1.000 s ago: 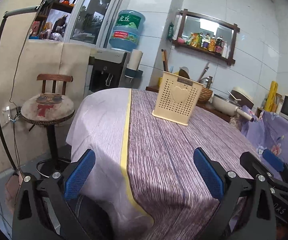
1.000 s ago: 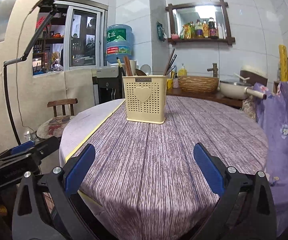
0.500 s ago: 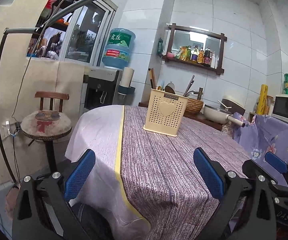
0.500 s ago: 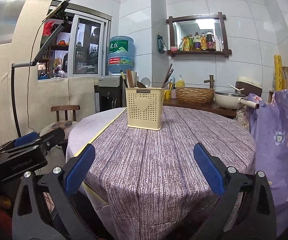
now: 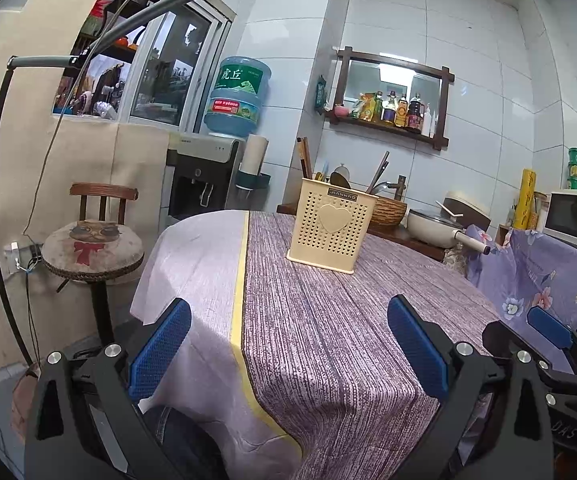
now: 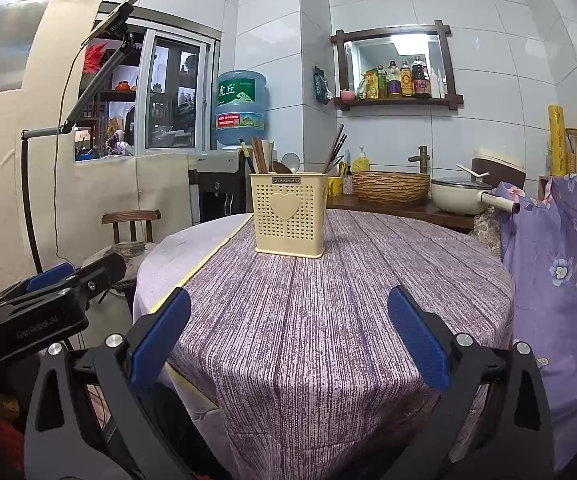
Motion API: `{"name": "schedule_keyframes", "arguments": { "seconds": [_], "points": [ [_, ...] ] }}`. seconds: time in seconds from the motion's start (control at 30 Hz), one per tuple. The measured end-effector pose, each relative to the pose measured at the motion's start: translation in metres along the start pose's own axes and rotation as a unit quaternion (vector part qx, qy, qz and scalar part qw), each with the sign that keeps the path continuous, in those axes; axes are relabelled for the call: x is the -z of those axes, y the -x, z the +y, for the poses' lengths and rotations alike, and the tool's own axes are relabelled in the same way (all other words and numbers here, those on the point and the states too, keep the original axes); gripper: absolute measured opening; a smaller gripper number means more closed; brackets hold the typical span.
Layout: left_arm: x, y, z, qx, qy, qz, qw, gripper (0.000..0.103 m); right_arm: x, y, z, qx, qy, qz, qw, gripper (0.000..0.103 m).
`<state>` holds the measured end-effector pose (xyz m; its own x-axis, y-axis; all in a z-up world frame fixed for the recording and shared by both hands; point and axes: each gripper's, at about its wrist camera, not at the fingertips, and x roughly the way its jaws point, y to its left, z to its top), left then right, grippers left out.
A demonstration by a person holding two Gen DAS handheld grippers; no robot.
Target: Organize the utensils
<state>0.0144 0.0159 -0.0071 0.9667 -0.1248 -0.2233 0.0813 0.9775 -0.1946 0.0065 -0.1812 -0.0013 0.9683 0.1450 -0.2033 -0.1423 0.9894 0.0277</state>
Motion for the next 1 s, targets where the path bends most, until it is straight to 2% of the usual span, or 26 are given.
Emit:
{"name": "schedule_keyframes", "arguments": {
  "seconds": [0.83, 0.93, 1.0],
  "points": [
    [-0.0006, -0.0026, 0.0009, 0.0, -0.001, 0.012, 0.9999, 0.097, 0.0001, -0.0021, -0.0001, 0.0, -0.003, 0.002, 1.0, 0.097],
    [-0.0006, -0.004, -0.0009, 0.014, -0.002, 0.019, 0.9997, 0.098, 0.0, -0.0021, -0.0002, 0.0, -0.003, 0.002, 1.0, 0.097],
    [-0.0009, -0.0024, -0.0016, 0.01, -0.004, 0.015, 0.9998, 0.098, -0.0003, -0.0024, 0.0, 0.0, -0.003, 0.002, 1.0, 0.097]
  ]
}}
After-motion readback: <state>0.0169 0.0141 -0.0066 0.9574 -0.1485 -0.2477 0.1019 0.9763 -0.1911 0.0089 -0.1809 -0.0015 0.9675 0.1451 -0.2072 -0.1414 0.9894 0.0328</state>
